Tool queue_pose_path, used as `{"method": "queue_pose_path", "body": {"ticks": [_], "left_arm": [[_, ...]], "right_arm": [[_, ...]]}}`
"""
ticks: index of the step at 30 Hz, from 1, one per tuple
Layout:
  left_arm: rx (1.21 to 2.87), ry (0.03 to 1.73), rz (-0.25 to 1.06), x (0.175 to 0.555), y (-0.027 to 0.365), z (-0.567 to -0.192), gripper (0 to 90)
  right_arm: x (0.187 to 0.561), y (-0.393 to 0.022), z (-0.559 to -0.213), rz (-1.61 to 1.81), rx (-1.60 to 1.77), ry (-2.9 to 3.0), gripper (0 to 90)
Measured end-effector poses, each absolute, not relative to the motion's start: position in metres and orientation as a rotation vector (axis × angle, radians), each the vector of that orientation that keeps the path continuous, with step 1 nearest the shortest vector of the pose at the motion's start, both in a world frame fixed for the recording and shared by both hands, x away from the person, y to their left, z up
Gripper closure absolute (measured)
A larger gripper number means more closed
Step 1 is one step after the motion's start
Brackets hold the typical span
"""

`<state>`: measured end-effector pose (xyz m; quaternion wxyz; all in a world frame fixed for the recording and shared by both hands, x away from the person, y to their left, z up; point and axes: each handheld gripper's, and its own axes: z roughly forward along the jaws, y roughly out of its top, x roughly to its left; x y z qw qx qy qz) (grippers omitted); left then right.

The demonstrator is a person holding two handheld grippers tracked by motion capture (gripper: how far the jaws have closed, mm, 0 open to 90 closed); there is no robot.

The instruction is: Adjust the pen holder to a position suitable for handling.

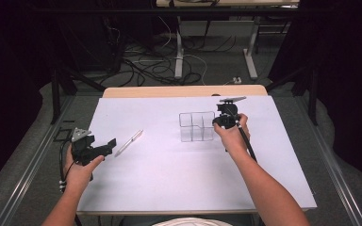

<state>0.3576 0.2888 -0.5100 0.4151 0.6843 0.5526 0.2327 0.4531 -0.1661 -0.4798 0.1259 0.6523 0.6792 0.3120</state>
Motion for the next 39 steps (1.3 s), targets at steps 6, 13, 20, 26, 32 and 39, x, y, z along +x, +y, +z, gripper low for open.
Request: {"method": "queue_pose_path", "body": {"ticks": [6, 13, 20, 26, 32, 39], "left_arm": [[1.72, 1.386, 0.581, 0.357, 0.289, -0.509, 7.9], [1.719, 1.386, 0.582, 0.357, 0.289, -0.509, 8.0], [1.719, 1.382, 0.586, 0.357, 0.288, -0.51, 8.0], [1.721, 1.382, 0.587, 0.357, 0.288, -0.51, 8.0], [1.721, 1.383, 0.59, 0.357, 0.288, -0.51, 8.0], [1.732, 1.38, 0.597, 0.357, 0.287, -0.51, 8.8]], "right_arm": [[0.45, -0.156, -0.48, 0.924, 1.895, 2.01, 85.3], [0.448, -0.152, -0.48, 0.927, 1.908, 2.019, 84.8], [0.446, -0.147, -0.48, 0.927, 1.88, 2.038, 84.4], [0.447, -0.148, -0.481, 0.943, 1.885, 2.043, 84.0], [0.447, -0.152, -0.481, 0.984, 1.861, 2.082, 79.9], [0.442, -0.159, -0.475, 1.038, 1.802, 2.074, 74.1]]}}
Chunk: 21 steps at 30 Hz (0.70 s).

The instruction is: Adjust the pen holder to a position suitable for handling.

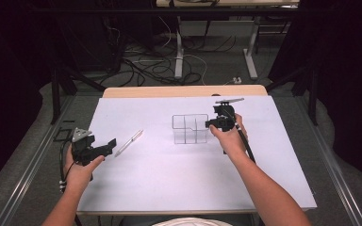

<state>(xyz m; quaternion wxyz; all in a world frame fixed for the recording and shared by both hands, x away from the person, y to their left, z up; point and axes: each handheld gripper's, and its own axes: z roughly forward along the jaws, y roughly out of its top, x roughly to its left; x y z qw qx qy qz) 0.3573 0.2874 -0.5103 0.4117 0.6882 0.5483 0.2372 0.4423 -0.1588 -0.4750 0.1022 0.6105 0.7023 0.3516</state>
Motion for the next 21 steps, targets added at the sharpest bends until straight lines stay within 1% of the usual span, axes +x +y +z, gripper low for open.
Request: {"method": "queue_pose_path", "body": {"ticks": [5, 14, 21], "left_arm": [[1.743, 1.374, 0.605, 0.357, 0.286, -0.511, 10.7], [1.778, 1.367, 0.628, 0.358, 0.283, -0.513, 15.4], [1.785, 1.367, 0.619, 0.359, 0.281, -0.512, 16.1]], "right_arm": [[0.437, -0.167, -0.472, 1.096, 1.723, 2.073, 67.7], [0.425, -0.182, -0.471, 1.171, 1.523, 2.075, 51.4], [0.414, -0.189, -0.47, 1.198, 1.422, 2.092, 39.0]]}}
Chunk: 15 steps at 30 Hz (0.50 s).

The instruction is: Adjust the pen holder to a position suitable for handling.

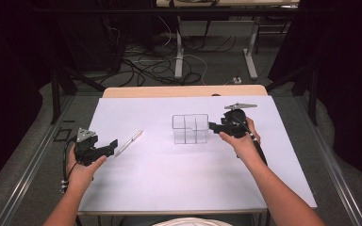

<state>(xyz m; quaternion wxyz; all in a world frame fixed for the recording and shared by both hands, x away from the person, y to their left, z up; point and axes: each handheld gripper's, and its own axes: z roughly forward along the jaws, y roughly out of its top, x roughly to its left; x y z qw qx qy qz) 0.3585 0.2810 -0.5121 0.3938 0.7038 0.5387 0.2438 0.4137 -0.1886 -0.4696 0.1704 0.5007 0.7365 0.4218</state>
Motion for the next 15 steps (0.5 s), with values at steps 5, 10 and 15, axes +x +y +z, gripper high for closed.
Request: {"method": "queue_pose_path", "body": {"ticks": [5, 10, 15], "left_arm": [[1.787, 1.363, 0.621, 0.36, 0.279, -0.511, 16.3], [1.777, 1.355, 0.626, 0.362, 0.276, -0.506, 16.8], [1.788, 1.353, 0.605, 0.368, 0.273, -0.5, 21.0]], "right_arm": [[0.405, -0.194, -0.468, 1.209, 1.353, 2.077, 34.1], [0.397, -0.2, -0.468, 1.175, 1.318, 2.069, 30.7], [0.388, -0.208, -0.469, 1.143, 1.307, 2.028, 18.2]]}}
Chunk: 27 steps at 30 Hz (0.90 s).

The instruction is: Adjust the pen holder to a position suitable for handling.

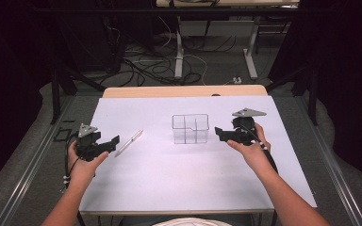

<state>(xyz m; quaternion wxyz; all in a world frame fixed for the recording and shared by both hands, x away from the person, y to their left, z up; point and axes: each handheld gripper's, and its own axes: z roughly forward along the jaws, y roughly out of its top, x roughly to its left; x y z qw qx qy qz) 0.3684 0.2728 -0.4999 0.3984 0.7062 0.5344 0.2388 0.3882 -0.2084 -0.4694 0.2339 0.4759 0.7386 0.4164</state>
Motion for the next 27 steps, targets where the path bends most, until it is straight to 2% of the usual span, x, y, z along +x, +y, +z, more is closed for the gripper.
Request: {"method": "queue_pose_path", "body": {"ticks": [14, 23, 27], "left_arm": [[1.919, 1.287, 0.589, 0.393, 0.251, -0.483, 26.8], [2.026, 1.237, 0.591, 0.41, 0.246, -0.48, 29.8], [2.06, 1.233, 0.583, 0.416, 0.245, -0.48, 30.5]], "right_arm": [[0.361, -0.226, -0.482, 1.184, 1.266, 2.038, 14.4], [0.353, -0.231, -0.492, 1.198, 1.238, 2.036, 2.0], [0.352, -0.232, -0.493, 1.213, 1.216, 2.029, 1.1]]}}
